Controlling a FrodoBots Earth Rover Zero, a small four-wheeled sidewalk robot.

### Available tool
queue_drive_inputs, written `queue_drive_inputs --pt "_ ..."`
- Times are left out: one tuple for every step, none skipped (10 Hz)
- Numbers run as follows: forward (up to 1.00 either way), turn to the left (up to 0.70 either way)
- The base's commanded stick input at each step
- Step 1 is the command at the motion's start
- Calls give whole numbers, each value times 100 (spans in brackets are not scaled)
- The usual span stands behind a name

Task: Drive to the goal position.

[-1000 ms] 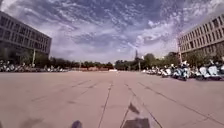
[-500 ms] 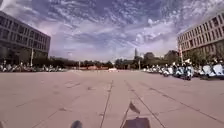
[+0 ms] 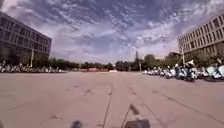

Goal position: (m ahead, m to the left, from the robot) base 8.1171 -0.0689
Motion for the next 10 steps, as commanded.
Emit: queue_drive_inputs --pt "70 0" --pt "70 0" --pt "70 0" --pt "70 0" --pt "70 0" --pt "70 0" --pt "70 0" --pt "70 0" --pt "70 0" --pt "70 0"
